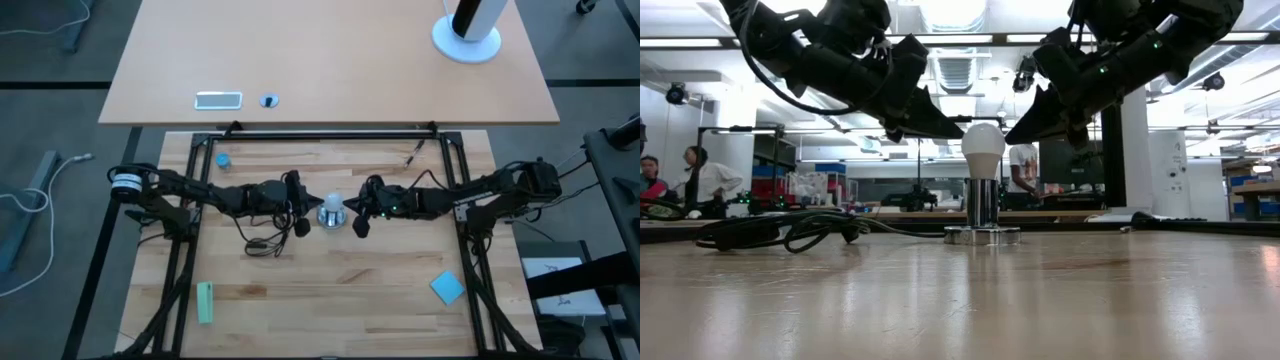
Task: Screw lightbulb
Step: Insert the white lightbulb into the metal lamp
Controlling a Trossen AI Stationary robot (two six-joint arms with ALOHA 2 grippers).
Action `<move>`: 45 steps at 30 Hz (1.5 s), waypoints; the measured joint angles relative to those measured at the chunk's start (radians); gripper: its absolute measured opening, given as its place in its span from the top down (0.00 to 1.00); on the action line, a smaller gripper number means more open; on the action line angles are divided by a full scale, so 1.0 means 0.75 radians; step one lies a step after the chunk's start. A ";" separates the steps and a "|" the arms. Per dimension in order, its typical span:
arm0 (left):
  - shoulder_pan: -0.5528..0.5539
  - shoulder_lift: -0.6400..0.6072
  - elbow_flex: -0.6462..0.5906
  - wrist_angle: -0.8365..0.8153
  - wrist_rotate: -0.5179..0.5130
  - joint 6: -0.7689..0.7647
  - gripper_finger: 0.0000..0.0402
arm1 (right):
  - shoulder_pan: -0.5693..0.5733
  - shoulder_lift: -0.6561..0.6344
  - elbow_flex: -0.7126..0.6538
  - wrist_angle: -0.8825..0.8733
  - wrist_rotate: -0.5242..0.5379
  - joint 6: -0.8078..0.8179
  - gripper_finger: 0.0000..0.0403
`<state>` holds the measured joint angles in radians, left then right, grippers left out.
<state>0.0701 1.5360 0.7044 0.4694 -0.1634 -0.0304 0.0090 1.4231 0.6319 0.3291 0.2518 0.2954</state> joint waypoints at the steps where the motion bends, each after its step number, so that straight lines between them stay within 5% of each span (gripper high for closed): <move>1: 0.002 0.000 0.000 0.000 -0.014 -0.003 1.00 | 0.001 0.000 0.000 0.003 -0.009 0.000 1.00; 17: 0.002 -0.040 0.000 -0.123 -0.039 -0.056 1.00 | 0.017 0.000 0.000 -0.070 -0.025 0.056 1.00; 23: -0.007 -0.033 0.000 -0.111 0.196 -0.087 1.00 | 0.014 0.000 0.000 -0.084 0.059 0.052 1.00; 30: -0.005 0.012 0.000 -0.057 0.087 -0.085 1.00 | -0.008 0.000 0.001 -0.019 0.106 -0.015 1.00; 45: -0.002 0.020 -0.002 -0.024 -0.040 -0.089 1.00 | 0.008 -0.001 0.001 0.020 -0.029 0.028 1.00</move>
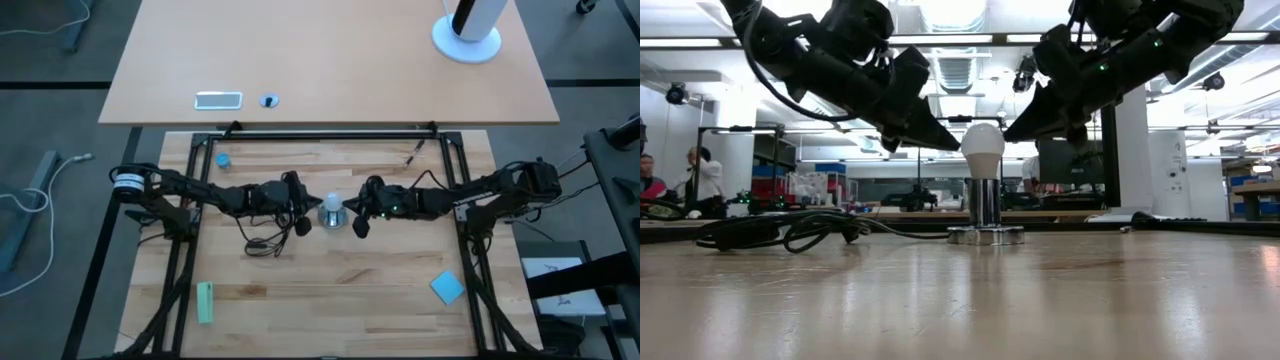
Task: Screw lightbulb
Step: Insert the white lightbulb into the metal lamp
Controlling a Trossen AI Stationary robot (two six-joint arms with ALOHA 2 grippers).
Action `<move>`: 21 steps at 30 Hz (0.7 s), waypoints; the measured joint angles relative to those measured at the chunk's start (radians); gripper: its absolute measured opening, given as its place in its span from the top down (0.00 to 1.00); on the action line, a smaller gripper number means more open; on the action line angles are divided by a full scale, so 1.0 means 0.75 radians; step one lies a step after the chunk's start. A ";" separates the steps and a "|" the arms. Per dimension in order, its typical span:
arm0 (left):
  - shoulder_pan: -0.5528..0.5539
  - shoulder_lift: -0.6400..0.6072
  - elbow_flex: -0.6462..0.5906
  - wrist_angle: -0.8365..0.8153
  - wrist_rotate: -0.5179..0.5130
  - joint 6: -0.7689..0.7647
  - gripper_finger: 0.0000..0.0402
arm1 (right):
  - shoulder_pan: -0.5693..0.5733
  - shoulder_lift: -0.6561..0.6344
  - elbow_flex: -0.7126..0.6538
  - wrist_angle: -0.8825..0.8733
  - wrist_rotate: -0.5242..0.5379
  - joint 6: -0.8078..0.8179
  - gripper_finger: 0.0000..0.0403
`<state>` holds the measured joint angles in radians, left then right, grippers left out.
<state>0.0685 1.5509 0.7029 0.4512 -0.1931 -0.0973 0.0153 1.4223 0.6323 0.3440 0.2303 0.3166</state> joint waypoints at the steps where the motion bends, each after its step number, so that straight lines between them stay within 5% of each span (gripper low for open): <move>1: 0.000 0.000 0.000 0.003 -0.006 -0.003 1.00 | 0.004 0.000 0.000 0.003 -0.010 0.008 1.00; 10: -0.006 -0.015 0.003 -0.063 -0.002 -0.059 1.00 | 0.011 -0.003 0.001 -0.052 0.007 0.040 1.00; 16: -0.012 -0.037 0.003 -0.072 0.210 -0.066 1.00 | 0.011 -0.010 0.001 -0.098 0.055 0.069 1.00; 21: -0.009 -0.024 0.003 -0.030 0.180 -0.032 1.00 | -0.021 -0.010 0.001 -0.092 0.086 0.034 1.00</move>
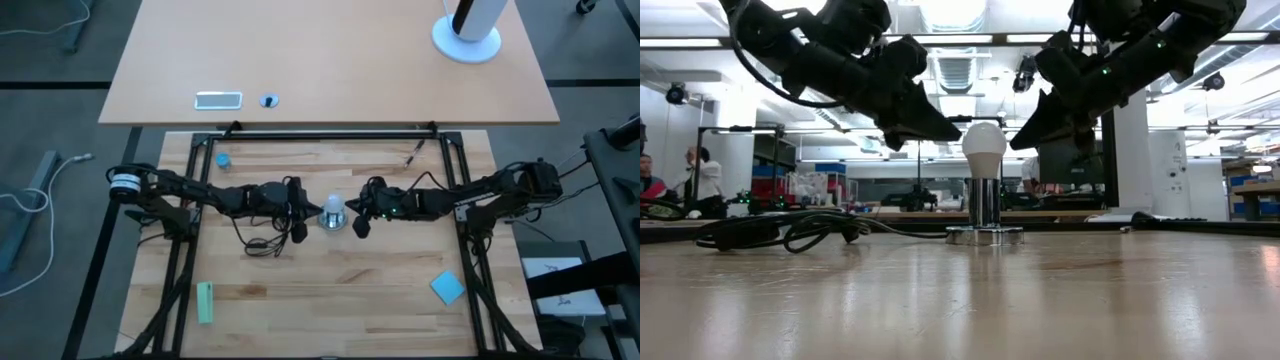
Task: Screw lightbulb
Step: Insert the white lightbulb into the metal lamp
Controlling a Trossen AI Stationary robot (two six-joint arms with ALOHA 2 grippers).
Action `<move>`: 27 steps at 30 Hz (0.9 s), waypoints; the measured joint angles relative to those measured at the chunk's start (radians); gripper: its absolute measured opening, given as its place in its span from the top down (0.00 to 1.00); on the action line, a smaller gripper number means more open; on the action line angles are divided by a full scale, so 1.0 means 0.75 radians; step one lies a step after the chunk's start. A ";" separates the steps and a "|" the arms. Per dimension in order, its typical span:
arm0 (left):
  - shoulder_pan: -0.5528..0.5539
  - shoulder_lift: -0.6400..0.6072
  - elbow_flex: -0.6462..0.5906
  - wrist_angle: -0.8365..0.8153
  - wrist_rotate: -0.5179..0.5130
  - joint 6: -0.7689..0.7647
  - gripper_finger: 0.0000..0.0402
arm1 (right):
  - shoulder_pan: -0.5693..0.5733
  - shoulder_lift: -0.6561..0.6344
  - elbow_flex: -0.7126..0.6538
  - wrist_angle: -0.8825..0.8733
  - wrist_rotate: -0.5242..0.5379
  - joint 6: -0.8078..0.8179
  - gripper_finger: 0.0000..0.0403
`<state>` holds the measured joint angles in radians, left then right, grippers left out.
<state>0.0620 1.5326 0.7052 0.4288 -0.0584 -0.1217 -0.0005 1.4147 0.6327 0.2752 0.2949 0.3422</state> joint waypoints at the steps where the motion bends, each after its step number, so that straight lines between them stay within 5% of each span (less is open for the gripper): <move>1: 0.000 0.002 0.000 0.000 -0.023 0.006 1.00 | -0.006 0.001 0.000 0.005 -0.002 -0.003 1.00; 27: 0.000 0.001 -0.001 0.028 -0.184 0.041 1.00 | 0.042 0.000 0.000 0.068 -0.088 0.017 1.00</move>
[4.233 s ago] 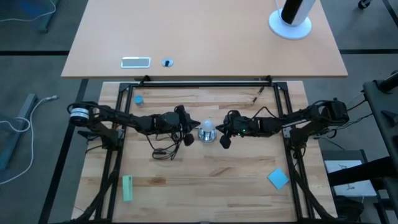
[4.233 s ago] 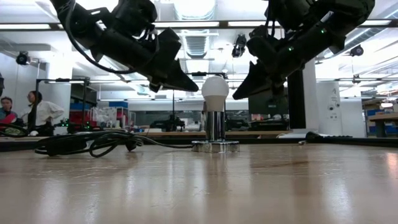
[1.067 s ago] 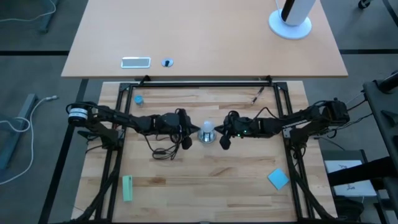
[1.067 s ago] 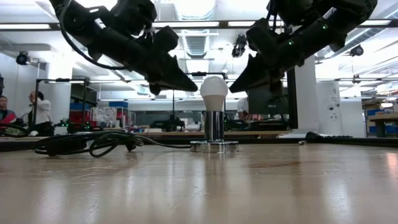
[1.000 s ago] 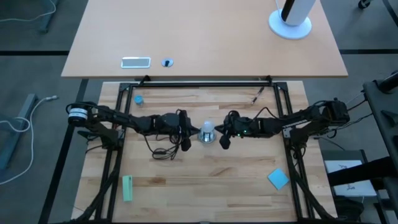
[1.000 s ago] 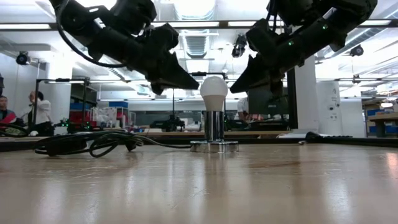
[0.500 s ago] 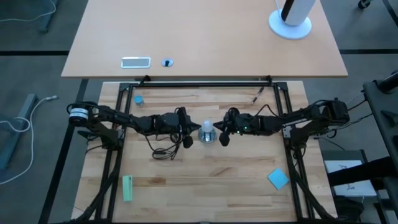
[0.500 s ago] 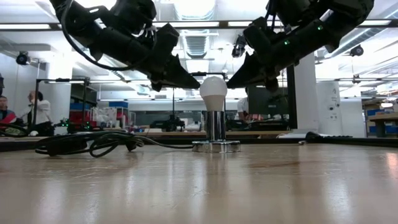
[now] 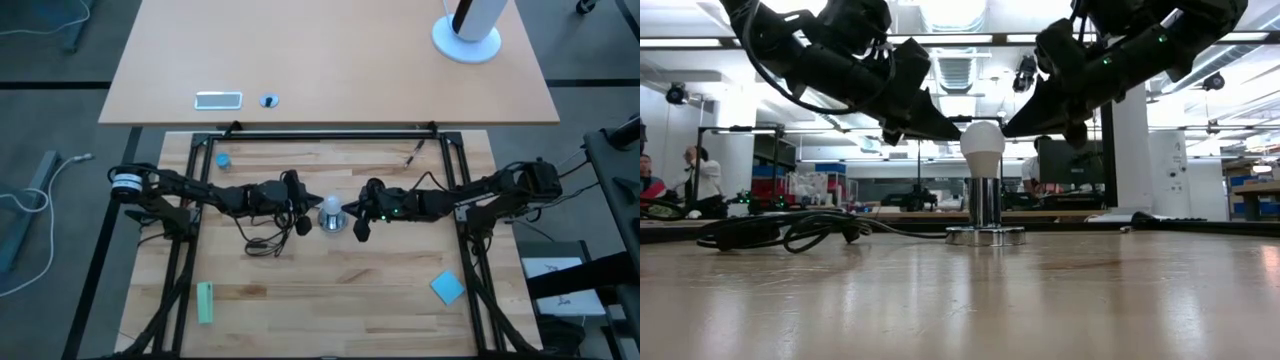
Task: Screw lightbulb
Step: Insert the white lightbulb into the metal lamp
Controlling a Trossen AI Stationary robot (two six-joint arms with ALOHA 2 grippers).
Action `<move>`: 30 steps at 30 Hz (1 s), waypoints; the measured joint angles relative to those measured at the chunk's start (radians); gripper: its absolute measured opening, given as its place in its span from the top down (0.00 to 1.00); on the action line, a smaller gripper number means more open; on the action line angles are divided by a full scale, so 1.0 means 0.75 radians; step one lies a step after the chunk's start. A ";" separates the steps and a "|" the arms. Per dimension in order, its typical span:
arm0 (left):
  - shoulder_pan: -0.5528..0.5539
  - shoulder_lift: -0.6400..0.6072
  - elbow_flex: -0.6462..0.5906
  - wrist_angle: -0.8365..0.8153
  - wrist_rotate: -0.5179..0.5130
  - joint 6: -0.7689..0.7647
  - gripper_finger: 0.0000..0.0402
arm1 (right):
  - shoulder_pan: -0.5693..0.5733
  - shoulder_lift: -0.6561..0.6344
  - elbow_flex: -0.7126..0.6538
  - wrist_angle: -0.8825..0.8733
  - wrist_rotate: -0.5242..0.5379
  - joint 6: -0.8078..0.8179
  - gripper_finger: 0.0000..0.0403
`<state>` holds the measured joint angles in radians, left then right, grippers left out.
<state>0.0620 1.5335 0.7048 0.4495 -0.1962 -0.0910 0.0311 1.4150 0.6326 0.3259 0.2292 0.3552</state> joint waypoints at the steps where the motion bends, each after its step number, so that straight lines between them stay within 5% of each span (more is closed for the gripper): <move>1: -0.001 -0.004 0.000 -0.018 -0.001 -0.006 1.00 | 0.000 0.000 0.000 -0.023 0.002 0.009 1.00; 10: -0.012 -0.018 0.000 -0.082 0.184 -0.004 1.00 | -0.009 -0.006 0.000 -0.114 0.112 0.013 1.00; 30: -0.004 0.036 -0.002 0.040 0.027 0.003 1.00 | 0.004 0.000 -0.002 -0.005 -0.021 0.013 1.00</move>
<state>0.0593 1.5604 0.7036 0.4793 -0.1763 -0.0889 0.0345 1.4147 0.6312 0.3220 0.2136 0.3651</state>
